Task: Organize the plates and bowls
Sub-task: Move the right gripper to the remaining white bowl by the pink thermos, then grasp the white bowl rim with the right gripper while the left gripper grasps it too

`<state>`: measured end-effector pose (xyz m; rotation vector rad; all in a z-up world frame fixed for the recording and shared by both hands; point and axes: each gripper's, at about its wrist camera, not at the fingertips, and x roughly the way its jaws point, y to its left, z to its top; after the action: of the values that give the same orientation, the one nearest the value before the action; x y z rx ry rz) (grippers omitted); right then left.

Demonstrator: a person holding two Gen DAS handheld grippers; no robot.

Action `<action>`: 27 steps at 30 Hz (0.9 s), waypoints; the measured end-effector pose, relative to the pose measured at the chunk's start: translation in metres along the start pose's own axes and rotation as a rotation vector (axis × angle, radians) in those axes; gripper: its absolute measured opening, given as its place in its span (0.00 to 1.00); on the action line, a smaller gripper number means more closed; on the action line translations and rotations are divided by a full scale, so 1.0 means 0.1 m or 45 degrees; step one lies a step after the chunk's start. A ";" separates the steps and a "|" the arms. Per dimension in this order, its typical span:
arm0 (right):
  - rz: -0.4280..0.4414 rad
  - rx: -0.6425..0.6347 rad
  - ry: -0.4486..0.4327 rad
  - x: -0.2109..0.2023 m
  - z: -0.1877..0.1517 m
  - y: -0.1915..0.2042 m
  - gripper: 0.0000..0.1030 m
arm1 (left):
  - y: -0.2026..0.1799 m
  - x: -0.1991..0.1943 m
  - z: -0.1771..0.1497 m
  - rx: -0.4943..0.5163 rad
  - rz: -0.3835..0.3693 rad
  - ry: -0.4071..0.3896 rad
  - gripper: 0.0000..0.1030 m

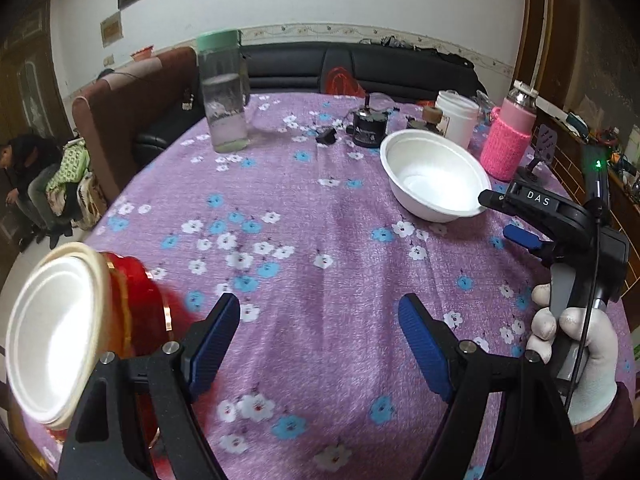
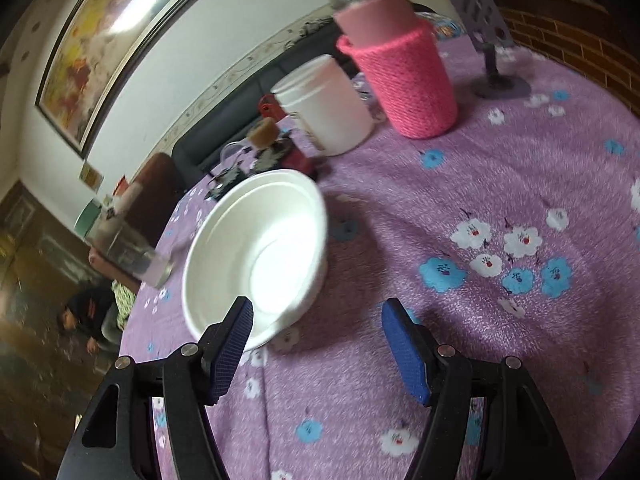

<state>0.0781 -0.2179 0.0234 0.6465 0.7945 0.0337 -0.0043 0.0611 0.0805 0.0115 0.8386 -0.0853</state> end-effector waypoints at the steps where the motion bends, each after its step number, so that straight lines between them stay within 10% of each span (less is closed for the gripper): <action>1: 0.003 0.002 0.007 0.02 0.02 -0.02 0.69 | -0.03 0.05 0.02 0.001 -0.005 0.015 0.78; 27: 0.063 -0.088 0.045 0.31 0.28 0.08 0.68 | -0.54 1.68 1.34 -0.086 -0.097 0.268 0.78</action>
<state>0.1208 -0.2183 0.0225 0.6018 0.8079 0.1177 0.2021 -0.0103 0.0466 -0.0758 1.0520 -0.1287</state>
